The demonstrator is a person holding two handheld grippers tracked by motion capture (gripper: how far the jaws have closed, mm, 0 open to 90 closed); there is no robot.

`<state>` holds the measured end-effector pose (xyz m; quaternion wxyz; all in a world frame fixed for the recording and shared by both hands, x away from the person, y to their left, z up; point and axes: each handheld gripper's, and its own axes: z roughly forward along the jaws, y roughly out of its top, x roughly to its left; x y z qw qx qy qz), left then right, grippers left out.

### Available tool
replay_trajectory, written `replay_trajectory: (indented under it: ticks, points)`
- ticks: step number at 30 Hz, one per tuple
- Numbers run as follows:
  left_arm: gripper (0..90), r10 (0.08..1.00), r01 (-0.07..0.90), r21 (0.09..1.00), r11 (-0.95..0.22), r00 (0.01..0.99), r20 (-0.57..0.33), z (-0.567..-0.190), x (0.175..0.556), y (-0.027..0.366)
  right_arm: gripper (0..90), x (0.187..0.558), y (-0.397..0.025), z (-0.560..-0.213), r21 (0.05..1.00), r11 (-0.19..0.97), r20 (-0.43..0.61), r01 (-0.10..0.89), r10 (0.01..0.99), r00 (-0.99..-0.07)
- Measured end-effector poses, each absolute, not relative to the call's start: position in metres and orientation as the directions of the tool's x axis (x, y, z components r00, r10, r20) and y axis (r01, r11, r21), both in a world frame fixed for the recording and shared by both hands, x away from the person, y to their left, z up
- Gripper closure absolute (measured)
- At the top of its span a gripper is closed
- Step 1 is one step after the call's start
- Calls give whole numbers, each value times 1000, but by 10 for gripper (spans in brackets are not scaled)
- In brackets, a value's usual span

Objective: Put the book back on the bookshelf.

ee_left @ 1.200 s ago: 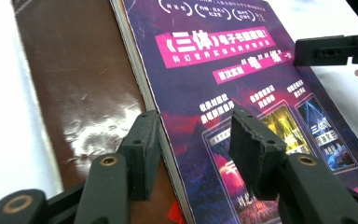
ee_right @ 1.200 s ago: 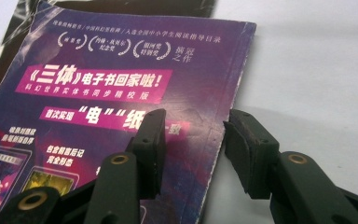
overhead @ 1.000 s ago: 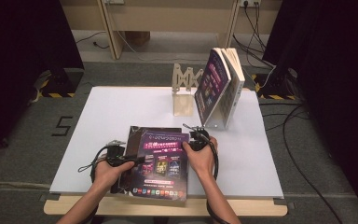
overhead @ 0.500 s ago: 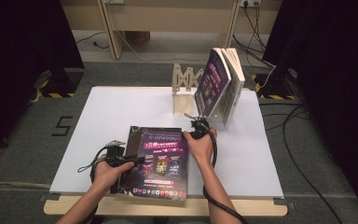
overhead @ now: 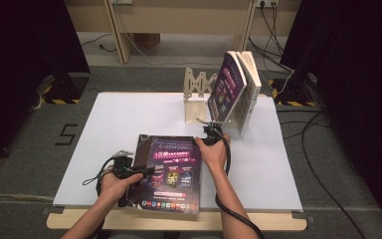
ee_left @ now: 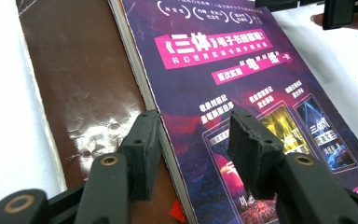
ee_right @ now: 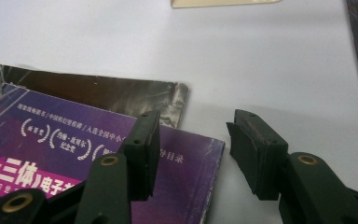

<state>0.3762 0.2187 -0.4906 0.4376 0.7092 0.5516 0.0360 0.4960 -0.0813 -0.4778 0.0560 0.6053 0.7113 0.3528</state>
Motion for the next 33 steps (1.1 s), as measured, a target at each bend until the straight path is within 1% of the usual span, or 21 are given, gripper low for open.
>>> replay_trajectory:
  ticks: [4, 9, 14, 16, 18, 20, 24, 26, 33]
  points:
    - [532, 816, 751, 660, -9, 387, -429, -490, 376, 218, 539, 495, -84, -480, 579, -3, 368, 816, 893, -258]
    - [533, 821, 747, 664, -6, 383, -423, -491, 375, 217, 529, 498, -87, -481, 565, -22, 406, 825, 878, -254]
    - [539, 823, 746, 666, -6, 382, -421, -491, 375, 217, 522, 501, -82, -481, 568, -17, 406, 823, 876, -262]
    - [539, 823, 742, 671, -2, 382, -420, -491, 374, 217, 529, 500, -81, -481, 577, -6, 389, 817, 881, -269]
    - [539, 825, 741, 672, 1, 379, -419, -491, 373, 216, 531, 499, -82, -481, 573, -19, 403, 819, 877, -261]
    - [540, 824, 743, 669, 2, 378, -422, -491, 373, 216, 544, 498, -87, -480, 551, -26, 423, 834, 870, -253]
    - [542, 829, 740, 673, -8, 382, -410, -491, 373, 215, 540, 494, -97, -479, 503, -61, 487, 862, 844, -224]
    - [542, 829, 737, 676, -7, 382, -408, -491, 372, 215, 538, 494, -99, -480, 497, -67, 505, 865, 833, -225]
    - [541, 829, 738, 674, -7, 382, -409, -491, 373, 215, 524, 490, -98, -478, 485, -48, 495, 873, 838, -229]
